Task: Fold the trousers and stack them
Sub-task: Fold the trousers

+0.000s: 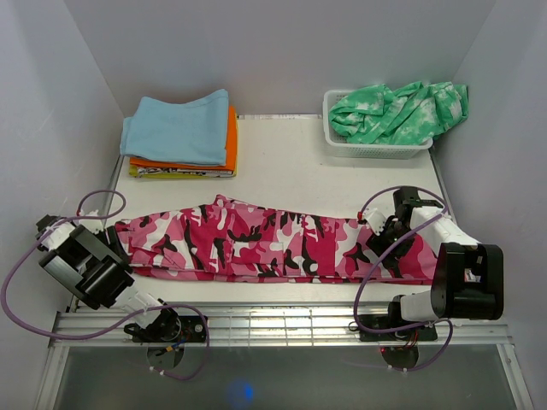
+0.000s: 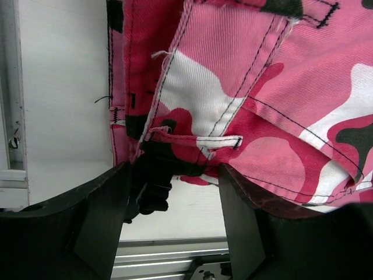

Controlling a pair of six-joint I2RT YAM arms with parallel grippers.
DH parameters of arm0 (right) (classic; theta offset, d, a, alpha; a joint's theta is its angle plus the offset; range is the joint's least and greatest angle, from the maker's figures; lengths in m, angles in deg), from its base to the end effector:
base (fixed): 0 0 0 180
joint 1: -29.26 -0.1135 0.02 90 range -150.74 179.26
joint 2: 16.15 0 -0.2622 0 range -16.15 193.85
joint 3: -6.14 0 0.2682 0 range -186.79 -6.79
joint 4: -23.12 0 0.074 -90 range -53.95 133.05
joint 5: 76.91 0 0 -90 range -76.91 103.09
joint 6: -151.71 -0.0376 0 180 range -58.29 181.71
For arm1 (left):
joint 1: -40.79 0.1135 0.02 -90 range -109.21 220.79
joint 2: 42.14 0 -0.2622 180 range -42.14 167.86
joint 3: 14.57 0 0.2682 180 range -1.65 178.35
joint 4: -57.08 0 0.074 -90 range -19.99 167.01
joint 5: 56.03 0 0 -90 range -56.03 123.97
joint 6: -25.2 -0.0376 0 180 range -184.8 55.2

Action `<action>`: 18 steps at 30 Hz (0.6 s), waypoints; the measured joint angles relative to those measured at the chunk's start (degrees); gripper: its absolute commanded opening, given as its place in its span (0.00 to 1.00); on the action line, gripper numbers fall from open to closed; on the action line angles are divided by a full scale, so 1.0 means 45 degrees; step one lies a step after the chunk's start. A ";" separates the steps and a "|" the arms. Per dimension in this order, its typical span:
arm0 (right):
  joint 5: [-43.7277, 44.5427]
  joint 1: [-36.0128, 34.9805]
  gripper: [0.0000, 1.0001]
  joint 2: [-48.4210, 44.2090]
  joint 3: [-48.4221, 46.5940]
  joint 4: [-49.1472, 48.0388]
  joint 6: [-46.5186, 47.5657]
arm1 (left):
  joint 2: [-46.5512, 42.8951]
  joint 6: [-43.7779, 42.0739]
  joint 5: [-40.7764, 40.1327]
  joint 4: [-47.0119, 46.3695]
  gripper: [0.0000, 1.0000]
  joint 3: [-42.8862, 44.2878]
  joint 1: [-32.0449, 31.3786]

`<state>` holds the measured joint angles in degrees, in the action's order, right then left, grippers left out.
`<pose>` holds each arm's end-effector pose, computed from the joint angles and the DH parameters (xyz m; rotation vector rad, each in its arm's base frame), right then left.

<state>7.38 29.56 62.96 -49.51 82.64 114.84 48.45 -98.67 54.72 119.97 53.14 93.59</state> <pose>0.2301 0.0025 0.1536 -1.3370 2.6711 0.0507 0.1786 0.2133 0.1625 -0.4456 2.7889 -0.3045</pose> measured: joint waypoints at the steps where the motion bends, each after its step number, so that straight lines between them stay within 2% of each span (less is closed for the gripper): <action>1: 0.0000 0.0000 0.65 0.0000 0.0000 0.0000 -0.0005 | 0.0000 -0.0024 -0.0034 -0.0049 0.72 0.0000 0.0019; 12: 0.0102 -0.0403 0.63 0.0000 0.0000 0.0000 -0.0034 | 0.0670 -0.0427 0.0466 0.0102 0.67 0.0185 0.0185; 13: 0.0102 -0.0408 0.63 0.0000 0.0000 0.0000 -0.0044 | 0.0675 -0.0437 0.0515 0.0107 0.65 0.0185 0.0204; 14: 0.0102 -0.0408 0.63 0.0000 0.0000 0.0005 -0.0049 | 0.0675 -0.0457 0.0578 0.0117 0.58 0.0175 0.0228; 18: 0.0107 -0.0423 0.61 0.0000 0.0000 0.0010 -0.0053 | 0.0675 -0.0481 0.0816 0.0136 0.39 0.0083 0.0243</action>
<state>7.86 27.66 62.96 -49.51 82.68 114.60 51.49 -100.83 58.39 120.58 53.51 94.68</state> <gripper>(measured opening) 0.621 0.461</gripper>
